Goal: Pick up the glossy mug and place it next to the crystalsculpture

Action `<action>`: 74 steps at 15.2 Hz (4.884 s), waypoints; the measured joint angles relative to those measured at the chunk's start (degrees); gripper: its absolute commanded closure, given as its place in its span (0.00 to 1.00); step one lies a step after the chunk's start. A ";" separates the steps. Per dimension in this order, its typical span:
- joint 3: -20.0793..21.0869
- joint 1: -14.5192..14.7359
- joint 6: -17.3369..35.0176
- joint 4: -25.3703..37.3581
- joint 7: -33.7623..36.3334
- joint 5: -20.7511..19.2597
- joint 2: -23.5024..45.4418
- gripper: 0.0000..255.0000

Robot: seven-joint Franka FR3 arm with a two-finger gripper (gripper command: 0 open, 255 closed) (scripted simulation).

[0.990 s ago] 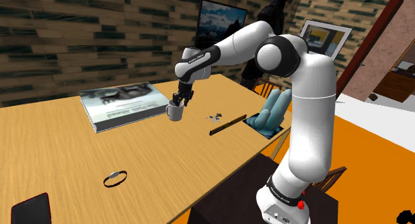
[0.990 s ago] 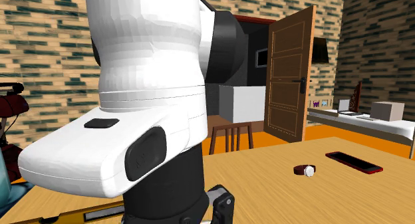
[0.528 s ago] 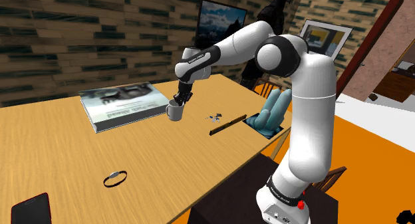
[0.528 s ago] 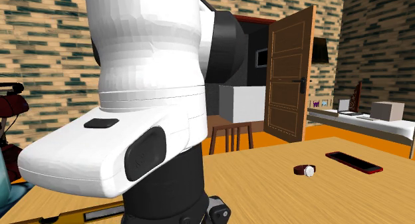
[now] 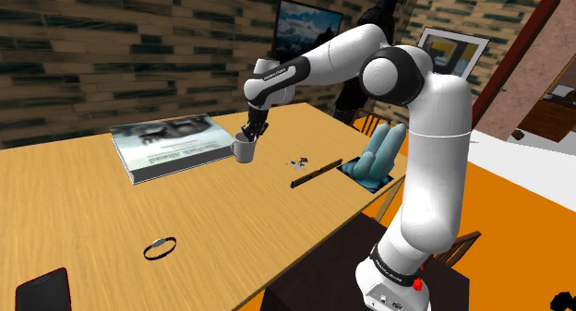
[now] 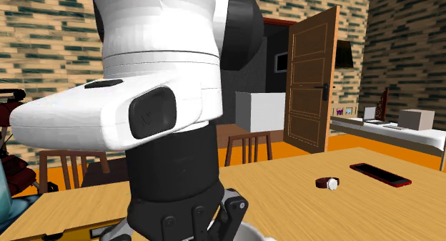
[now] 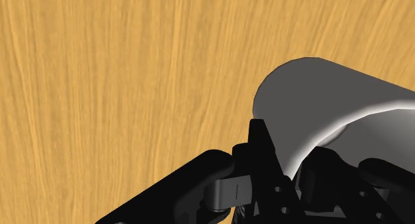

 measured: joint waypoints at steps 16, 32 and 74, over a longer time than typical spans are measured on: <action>-0.54 0.28 -10.35 5.27 1.33 -1.43 -5.17 1.00; -0.81 0.17 -21.72 14.37 2.20 -2.19 -7.50 1.00; -3.99 -7.44 -48.21 39.40 -5.83 -1.37 -8.37 1.00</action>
